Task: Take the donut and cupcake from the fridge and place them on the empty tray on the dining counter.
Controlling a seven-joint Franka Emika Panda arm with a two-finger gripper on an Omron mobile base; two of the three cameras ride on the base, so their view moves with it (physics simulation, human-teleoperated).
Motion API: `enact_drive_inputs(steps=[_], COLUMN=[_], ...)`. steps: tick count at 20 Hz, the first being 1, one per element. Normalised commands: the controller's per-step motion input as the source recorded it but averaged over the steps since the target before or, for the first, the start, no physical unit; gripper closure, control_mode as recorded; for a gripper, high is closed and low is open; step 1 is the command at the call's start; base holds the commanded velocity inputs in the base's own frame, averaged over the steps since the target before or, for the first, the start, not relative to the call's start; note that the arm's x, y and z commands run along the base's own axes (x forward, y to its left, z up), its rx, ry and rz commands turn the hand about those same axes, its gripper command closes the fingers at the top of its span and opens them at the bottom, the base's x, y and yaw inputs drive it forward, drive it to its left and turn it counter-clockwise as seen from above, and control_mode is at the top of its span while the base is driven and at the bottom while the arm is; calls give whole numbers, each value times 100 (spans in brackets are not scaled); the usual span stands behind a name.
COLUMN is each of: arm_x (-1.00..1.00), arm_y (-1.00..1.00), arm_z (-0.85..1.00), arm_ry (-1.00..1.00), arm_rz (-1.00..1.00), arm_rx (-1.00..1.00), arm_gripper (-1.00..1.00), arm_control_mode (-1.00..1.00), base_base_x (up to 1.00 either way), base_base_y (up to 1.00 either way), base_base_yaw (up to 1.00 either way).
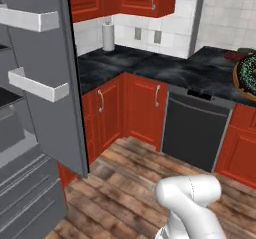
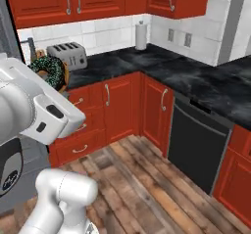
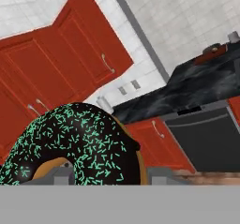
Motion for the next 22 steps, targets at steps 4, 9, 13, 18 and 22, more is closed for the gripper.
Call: enact_drive_inputs(steps=[4,9,13,18,22], arm_x=[0,0,0,0,0], arm_y=[0,0,0,0,0], arm_z=[0,0,0,0,0], arm_ry=[0,0,0,0,0], arm_rz=[0,0,0,0,0], arm_rx=[0,0,0,0,0], arm_gripper=[100,100,100,100,100], arm_control_mode=[100,100,100,100,100], base_base_x=[10,98,100,96,39], base_base_y=[7,80,34,-71,-100], base_base_yaw=[-98,-51,-19,0,-5])
